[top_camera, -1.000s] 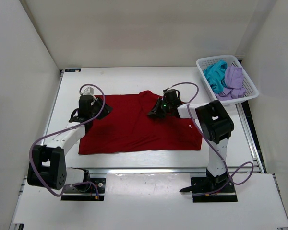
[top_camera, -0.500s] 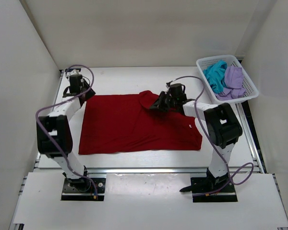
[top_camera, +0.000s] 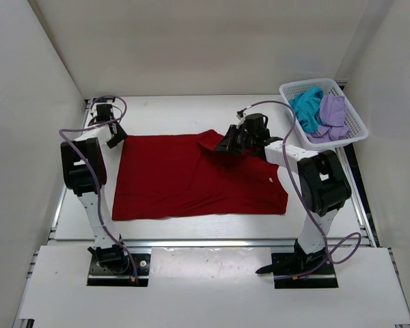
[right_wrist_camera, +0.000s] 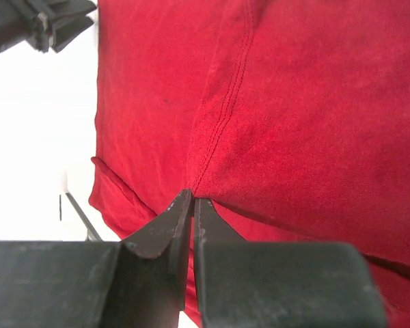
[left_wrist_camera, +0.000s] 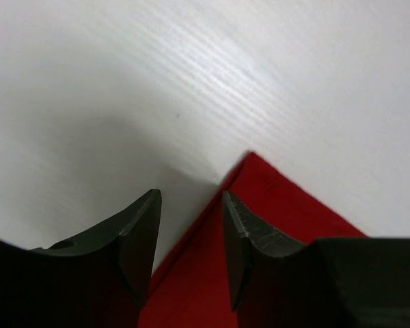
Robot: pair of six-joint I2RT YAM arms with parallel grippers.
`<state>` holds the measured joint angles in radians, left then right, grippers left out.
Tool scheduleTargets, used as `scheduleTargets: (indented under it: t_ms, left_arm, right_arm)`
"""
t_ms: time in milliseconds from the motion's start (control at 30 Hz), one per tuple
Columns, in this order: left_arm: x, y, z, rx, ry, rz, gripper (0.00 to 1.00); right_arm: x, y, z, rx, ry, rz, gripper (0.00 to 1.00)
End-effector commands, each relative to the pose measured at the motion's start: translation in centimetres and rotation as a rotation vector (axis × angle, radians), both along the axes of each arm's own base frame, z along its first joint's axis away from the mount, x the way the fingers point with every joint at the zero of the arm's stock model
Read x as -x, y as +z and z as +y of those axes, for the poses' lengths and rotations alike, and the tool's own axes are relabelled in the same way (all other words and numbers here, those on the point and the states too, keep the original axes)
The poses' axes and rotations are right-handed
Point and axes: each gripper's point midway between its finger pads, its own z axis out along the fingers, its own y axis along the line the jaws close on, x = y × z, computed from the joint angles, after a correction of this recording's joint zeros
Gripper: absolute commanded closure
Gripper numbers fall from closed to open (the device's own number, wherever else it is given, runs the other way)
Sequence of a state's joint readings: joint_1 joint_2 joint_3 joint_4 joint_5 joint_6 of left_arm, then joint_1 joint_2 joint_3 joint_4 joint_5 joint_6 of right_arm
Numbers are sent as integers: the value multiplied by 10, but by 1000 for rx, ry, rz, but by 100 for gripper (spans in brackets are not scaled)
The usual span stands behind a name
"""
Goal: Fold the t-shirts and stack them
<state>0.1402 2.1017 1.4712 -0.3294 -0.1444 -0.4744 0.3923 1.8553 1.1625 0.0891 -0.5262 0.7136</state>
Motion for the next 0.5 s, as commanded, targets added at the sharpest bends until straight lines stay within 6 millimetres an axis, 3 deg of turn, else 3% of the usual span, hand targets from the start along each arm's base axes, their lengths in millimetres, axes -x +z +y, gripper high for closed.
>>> scheduleTargets:
  t_ms: [0,267,467]
  left_arm:
    - [-21,27,0,-2,-17,-57,48]
    - [-48,23,-12,-23,-64,-26,44]
    - [-46,12,-16,-22,-79,5,49]
  right_arm:
    - [2,33,3,-27,33,-108,100]
    - [10,21,5,-34,53,-87,100]
    - [7,29,5,-44,53,-105,100]
